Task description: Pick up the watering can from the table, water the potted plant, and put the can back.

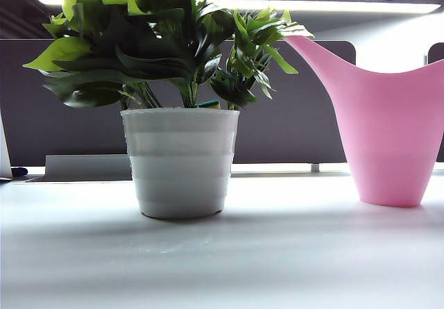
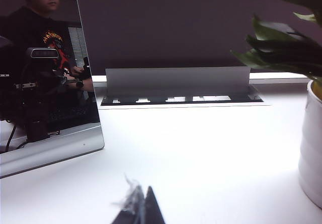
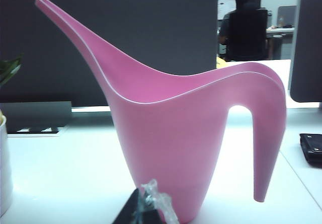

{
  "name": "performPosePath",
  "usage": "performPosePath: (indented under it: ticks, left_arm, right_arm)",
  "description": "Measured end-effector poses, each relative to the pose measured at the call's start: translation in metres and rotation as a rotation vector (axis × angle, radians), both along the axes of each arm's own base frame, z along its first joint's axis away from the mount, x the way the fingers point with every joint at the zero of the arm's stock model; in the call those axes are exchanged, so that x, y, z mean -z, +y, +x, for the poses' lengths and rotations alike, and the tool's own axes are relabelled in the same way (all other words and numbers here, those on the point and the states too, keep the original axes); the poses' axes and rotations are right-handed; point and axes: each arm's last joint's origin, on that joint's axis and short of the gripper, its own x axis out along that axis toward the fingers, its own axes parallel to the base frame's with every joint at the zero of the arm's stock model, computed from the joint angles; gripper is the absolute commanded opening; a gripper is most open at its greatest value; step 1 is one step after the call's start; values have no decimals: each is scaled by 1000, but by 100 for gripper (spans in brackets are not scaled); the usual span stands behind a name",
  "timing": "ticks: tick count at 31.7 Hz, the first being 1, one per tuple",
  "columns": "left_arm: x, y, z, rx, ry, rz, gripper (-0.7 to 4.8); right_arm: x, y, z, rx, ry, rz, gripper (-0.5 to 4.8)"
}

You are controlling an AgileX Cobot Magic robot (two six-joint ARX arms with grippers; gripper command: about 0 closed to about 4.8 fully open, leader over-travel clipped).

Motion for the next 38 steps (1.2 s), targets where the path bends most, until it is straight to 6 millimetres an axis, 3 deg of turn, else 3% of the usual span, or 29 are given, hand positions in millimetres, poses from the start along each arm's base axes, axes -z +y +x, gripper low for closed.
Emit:
performPosePath:
  ticks: [38]
  left_arm:
    - [0,0,0,0,0,0,-5]
  right_arm:
    - [0,-8,1,31,-2,-11,-5]
